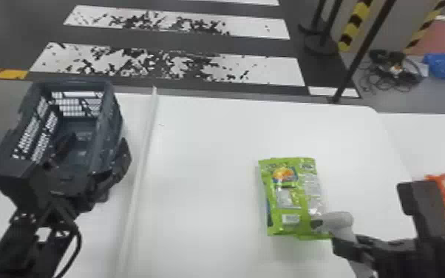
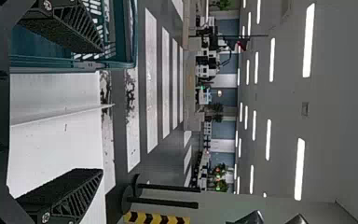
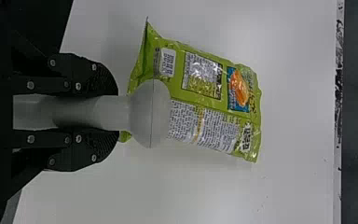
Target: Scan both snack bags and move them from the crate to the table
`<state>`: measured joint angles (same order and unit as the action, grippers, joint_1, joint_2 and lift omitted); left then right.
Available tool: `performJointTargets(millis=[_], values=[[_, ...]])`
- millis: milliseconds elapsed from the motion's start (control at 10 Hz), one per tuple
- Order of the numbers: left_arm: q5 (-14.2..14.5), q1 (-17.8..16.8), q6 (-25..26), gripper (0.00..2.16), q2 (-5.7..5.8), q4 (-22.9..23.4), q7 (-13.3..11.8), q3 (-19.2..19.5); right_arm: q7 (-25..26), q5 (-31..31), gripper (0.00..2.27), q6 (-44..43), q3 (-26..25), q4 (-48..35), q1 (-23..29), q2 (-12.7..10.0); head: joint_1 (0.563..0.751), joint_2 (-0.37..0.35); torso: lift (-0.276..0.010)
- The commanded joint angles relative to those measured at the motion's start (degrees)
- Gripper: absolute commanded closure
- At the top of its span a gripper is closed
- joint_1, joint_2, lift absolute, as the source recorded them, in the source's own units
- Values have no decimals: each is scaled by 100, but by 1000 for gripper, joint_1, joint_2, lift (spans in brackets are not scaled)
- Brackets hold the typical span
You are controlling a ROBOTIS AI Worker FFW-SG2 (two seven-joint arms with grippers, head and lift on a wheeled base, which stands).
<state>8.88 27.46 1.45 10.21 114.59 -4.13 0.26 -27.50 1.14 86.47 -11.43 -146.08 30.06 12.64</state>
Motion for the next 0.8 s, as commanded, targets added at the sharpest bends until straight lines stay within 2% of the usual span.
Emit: performJointTargets(millis=[0, 100, 300, 600, 700], values=[[0, 23, -26, 87, -1, 11, -9, 9, -1, 1, 2253, -3, 1, 0, -1, 2, 695, -77, -88], [0, 32, -26, 87, -1, 20, -9, 26, -1, -8, 2256, -20, -17, 0, -1, 2, 695, -77, -88], [0, 67, -26, 87, -1, 73, -35, 53, 52, -149, 2253, -389, -412, 273, -238, 2, 695, -79, -88], [0, 75, -9, 87, -1, 117, -70, 53, 69, -492, 2253, -2095, -1010, 1582, -827, 160, 695, -139, -88], [0, 58, -9, 87, 7, 125, -79, 44, 105, -711, 2253, -2481, -1124, 2083, -1038, 318, 695, -166, -88]])
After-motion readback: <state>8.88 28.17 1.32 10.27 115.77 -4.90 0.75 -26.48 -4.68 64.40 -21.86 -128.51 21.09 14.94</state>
